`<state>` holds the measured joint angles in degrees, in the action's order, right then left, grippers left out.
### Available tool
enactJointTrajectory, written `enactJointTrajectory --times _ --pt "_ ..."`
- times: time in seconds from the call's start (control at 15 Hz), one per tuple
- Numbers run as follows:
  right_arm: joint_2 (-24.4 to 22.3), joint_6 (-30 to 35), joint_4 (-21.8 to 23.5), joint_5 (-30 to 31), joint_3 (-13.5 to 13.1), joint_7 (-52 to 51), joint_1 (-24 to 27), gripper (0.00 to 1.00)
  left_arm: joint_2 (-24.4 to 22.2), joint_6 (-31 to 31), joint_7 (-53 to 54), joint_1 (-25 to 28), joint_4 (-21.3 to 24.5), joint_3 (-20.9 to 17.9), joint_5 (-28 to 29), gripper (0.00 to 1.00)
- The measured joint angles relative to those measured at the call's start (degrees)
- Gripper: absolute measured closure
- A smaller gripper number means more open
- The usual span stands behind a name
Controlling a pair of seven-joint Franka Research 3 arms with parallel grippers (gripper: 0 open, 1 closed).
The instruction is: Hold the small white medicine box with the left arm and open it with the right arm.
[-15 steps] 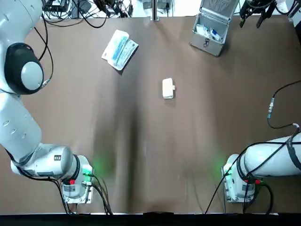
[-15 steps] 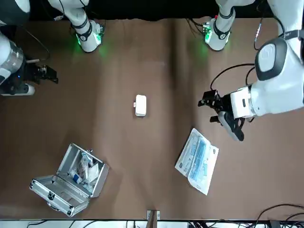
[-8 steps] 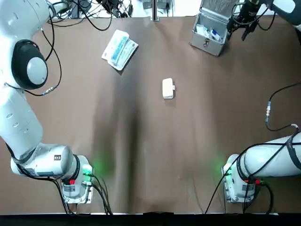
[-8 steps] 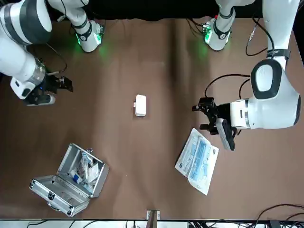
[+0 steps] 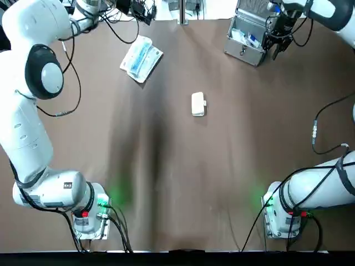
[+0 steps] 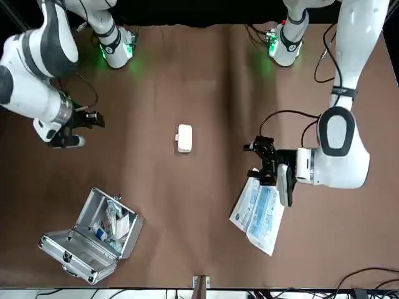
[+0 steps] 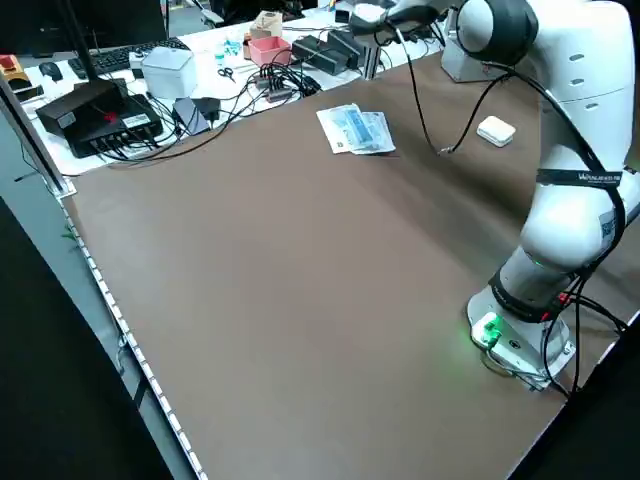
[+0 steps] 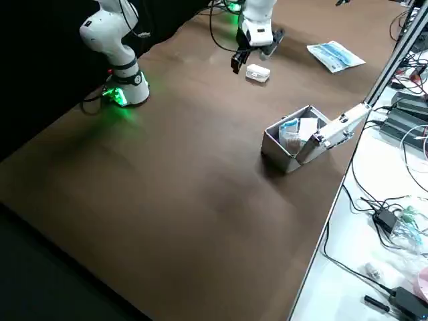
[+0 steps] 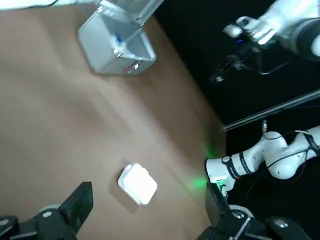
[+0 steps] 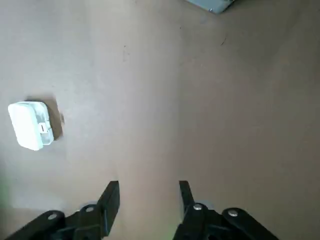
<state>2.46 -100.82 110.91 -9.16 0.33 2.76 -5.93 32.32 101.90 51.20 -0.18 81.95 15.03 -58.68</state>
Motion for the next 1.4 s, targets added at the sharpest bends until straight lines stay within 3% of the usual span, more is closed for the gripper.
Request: enactJointTrajectory --times 0.13,0.4,0.53,0.93,1.13,1.4 --pt "1.8 -1.2 0.0 -0.1 0.0 0.0 -0.7 0.46 2.2 0.0 7.9 -0.1 0.0 0.2 -3.5 0.00" --pt "5.2 -4.4 0.0 -1.8 0.1 0.0 -3.2 0.77 6.9 0.0 28.1 -0.3 0.1 1.1 -9.3 0.00" --pt "6.6 -5.7 0.1 -2.0 0.1 0.0 -4.4 0.78 8.5 0.0 37.1 -0.4 0.2 1.5 -11.5 0.00" --pt "9.6 -7.8 0.0 -4.2 0.1 0.3 -6.2 0.98 14.9 -2.8 56.9 -0.6 0.3 3.0 -14.1 0.00" --pt "10.7 -9.9 0.0 -5.1 0.1 0.3 -6.7 0.99 17.4 -3.2 69.8 -0.9 0.3 3.2 -14.2 0.00" --pt "12.8 -10.5 0.0 -12.4 0.1 0.6 -7.7 0.99 20.0 -3.2 74.0 -2.4 0.4 3.2 -14.2 0.01"
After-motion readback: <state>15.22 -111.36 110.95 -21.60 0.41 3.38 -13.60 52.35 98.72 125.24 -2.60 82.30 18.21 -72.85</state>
